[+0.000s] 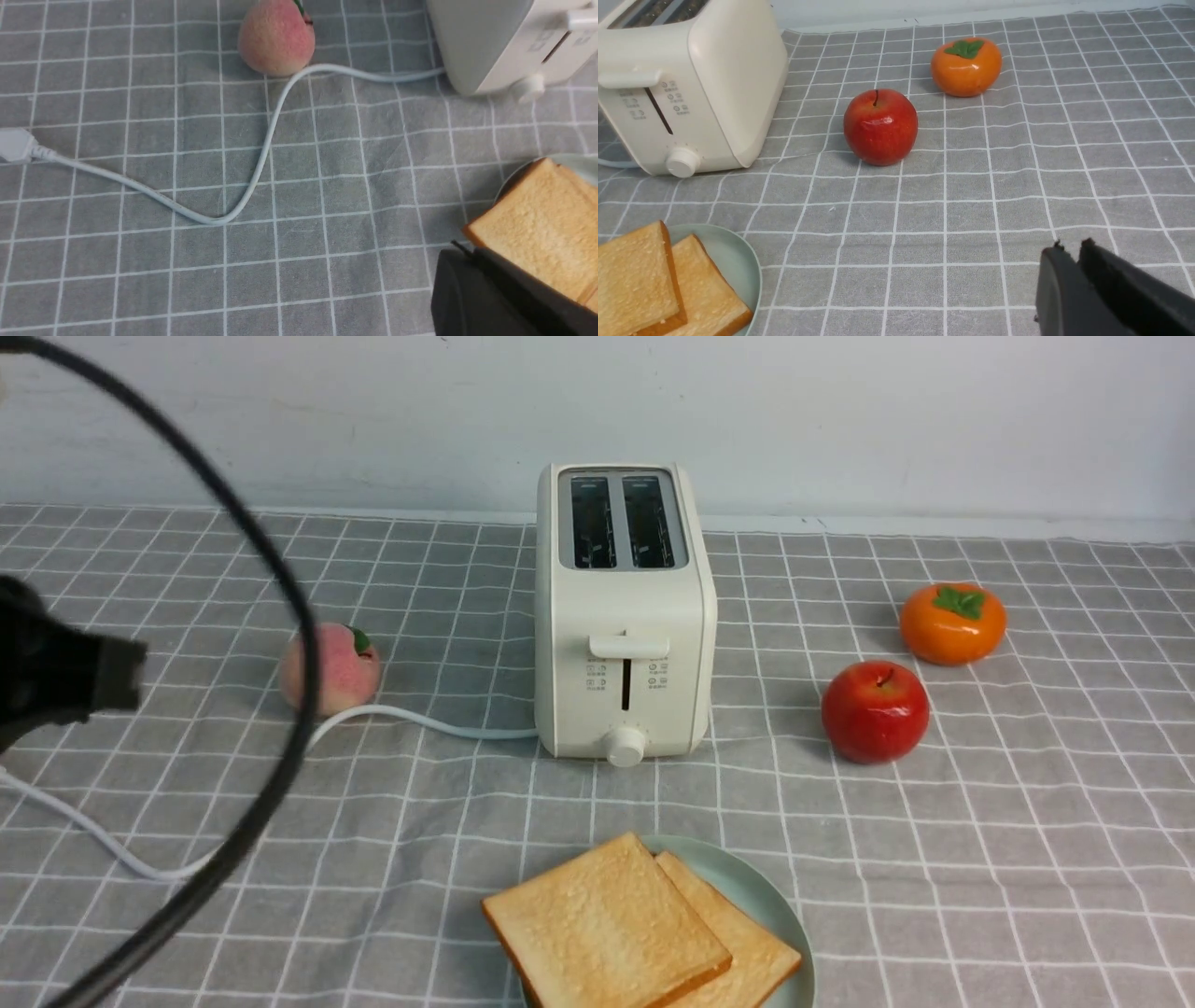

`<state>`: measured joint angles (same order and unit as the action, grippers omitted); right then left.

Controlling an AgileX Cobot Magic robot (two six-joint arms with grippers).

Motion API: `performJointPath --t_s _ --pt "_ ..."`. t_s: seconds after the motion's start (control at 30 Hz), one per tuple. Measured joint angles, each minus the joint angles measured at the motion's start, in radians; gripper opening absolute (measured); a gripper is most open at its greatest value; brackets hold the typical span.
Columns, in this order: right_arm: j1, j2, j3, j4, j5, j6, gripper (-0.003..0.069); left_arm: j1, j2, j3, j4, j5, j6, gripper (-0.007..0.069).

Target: Take toasted bread from bread machine on grey coffee table place on plate.

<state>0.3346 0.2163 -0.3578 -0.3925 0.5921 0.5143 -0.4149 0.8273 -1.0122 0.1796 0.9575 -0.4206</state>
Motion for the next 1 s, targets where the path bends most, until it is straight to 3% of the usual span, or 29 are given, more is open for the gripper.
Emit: performJointPath --t_s 0.17,0.4,1.0 --pt "0.0 0.0 0.0 -0.005 0.0 0.0 0.0065 0.0 -0.257 0.257 0.002 -0.201 -0.042 -0.0014" --pt "0.0 0.0 0.0 -0.009 0.0 0.0 0.0076 0.0 -0.416 0.509 -0.022 -0.387 -0.081 -0.0014" --pt "0.0 -0.001 0.0 -0.009 0.0 0.0 0.01 0.0 -0.422 0.685 -0.025 -0.362 -0.088 -0.0014"
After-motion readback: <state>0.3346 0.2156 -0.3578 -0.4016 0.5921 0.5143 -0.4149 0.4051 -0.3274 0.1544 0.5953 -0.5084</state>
